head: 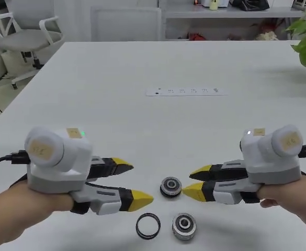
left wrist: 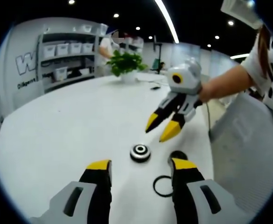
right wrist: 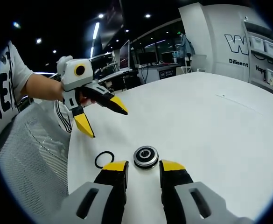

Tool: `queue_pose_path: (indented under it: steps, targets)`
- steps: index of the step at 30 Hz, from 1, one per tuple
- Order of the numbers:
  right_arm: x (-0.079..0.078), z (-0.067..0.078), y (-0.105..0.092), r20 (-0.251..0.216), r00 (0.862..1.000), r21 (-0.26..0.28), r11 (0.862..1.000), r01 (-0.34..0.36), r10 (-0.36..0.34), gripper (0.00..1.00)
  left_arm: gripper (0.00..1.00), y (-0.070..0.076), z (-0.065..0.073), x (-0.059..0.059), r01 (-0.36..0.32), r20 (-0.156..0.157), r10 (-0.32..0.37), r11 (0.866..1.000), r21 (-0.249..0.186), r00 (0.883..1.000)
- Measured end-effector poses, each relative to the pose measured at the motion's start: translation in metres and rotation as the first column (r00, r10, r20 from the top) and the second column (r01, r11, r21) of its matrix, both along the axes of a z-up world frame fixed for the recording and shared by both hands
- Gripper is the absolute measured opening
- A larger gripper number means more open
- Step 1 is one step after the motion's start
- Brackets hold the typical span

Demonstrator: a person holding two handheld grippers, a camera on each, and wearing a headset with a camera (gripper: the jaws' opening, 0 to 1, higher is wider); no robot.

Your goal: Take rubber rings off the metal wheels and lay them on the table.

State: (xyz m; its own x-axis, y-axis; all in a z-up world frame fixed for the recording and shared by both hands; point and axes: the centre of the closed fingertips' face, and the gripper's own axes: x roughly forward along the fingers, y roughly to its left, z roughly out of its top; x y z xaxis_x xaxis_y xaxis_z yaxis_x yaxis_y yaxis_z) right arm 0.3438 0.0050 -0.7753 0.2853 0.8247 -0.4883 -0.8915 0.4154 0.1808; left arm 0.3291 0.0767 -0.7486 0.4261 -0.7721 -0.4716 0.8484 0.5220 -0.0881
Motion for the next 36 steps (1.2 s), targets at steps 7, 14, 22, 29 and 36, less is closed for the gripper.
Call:
queue_pose_path:
  steps: [7,14,22,29,36]
  targets:
    - [0.001,-0.011,0.001,0.001,1.000,-0.015,1.000,-0.007,0.007,0.23,0.51,-0.006,-0.006,0.005,0.007,-0.010,-0.007,1.000,0.002,1.000]
    - [0.003,-0.020,0.004,-0.009,1.000,-0.020,1.000,-0.010,0.010,0.23,0.49,-0.012,-0.015,0.009,0.016,-0.023,-0.016,1.000,0.007,1.000]
    - [0.004,-0.024,0.008,-0.006,1.000,-0.017,1.000,-0.015,0.015,0.21,0.46,-0.018,-0.022,0.013,0.026,-0.035,-0.026,1.000,0.007,0.999]
    - [0.004,-0.028,0.011,-0.008,1.000,-0.015,1.000,-0.016,0.016,0.19,0.45,-0.027,-0.028,0.013,0.038,-0.038,-0.038,0.999,0.007,0.999]
    - [0.005,-0.029,0.012,-0.007,1.000,-0.011,1.000,-0.017,0.017,0.17,0.42,-0.034,-0.030,0.017,0.044,-0.041,-0.044,0.999,-0.002,0.998]
